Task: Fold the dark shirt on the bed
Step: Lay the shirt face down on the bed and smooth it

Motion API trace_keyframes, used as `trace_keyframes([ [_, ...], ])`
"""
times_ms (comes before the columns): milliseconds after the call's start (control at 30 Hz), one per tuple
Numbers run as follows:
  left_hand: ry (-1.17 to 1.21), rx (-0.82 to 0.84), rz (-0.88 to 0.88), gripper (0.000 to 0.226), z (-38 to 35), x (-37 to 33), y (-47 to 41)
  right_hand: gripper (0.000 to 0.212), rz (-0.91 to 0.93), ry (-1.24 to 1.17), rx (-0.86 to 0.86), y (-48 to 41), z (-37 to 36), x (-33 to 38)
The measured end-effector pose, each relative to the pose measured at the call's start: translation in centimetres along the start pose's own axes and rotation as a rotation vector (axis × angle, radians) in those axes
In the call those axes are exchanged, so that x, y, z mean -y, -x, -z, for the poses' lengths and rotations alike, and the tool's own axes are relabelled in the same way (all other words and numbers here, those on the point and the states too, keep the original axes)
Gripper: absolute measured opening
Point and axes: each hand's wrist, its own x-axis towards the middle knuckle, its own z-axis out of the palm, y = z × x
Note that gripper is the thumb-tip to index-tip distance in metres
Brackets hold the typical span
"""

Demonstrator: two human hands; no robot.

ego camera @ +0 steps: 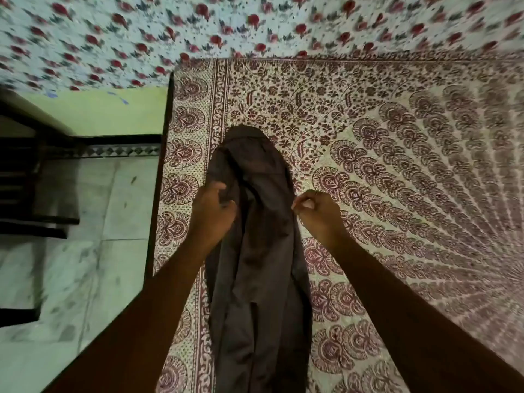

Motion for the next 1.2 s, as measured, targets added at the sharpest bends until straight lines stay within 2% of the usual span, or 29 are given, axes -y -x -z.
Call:
trace_keyframes([
  [67,-0.017,0.02,0.061,0.06,-0.9,1.0,-2.9,0.016,-0.009,0.024,-0.003,-3.0,-1.6,-0.2],
  [200,0.045,0.148,0.197,0.101,-3.6,3.9,-8.1,0.044,-0.035,0.081,-0.027,-9.6,-4.8,-0.1],
  [300,-0.114,0.069,0.189,0.114,-5.0,5.0,-9.9,0.054,-0.045,0.057,-0.07,-13.2,-6.9,-0.3],
  [400,-0.142,0.019,0.201,0.125,-5.3,5.5,-11.7,0.054,-0.057,0.024,-0.024,-14.9,-7.7,0.1],
  [467,-0.115,0.008,0.256,0.117,-5.3,5.9,-13.0,0.049,-0.021,0.032,0.02,-15.2,-7.7,0.2],
  [533,-0.012,0.058,0.309,0.098,-5.4,6.3,-14.2,0.02,0.048,0.04,0.073,-15.0,-7.7,-0.1],
  [567,0.051,0.093,0.327,0.09,-5.4,7.0,-14.7,0.014,0.081,0.03,0.1,-14.9,-7.6,-0.2],
  [633,0.105,0.131,0.31,0.079,-7.0,11.5,-17.3,0.017,0.09,-0.062,0.177,-14.2,-7.0,0.2],
  [667,0.086,0.113,0.28,0.064,-7.3,12.2,-17.6,0.018,0.082,-0.121,0.202,-13.7,-6.5,0.3],
  [733,0.107,0.044,0.241,0.037,-5.4,9.1,-14.9,0.017,0.094,-0.192,0.193,-12.5,-5.3,0.6],
  [800,0.177,-0.004,0.143,0.019,-2.6,4.1,-10.2,0.017,0.166,-0.16,0.169,-11.0,-3.8,0.5],
  [900,0.264,0.001,-0.013,0.021,0.2,2.1,-4.8,0.015,0.239,-0.097,0.137,-7.1,-0.5,0.7],
  [1000,0.238,0.021,-0.138,0.032,4.1,0.7,0.6,0.029,0.25,-0.044,0.085,-2.0,3.6,2.3],
  [1133,0.156,-0.025,-0.232,0.035,10.6,-1.8,7.2,0.065,0.199,0.116,0.071,5.2,9.6,5.9],
  [1200,0.119,-0.057,-0.285,0.034,13.7,-3.1,10.1,0.054,0.205,0.155,0.117,9.3,12.9,8.1],
])
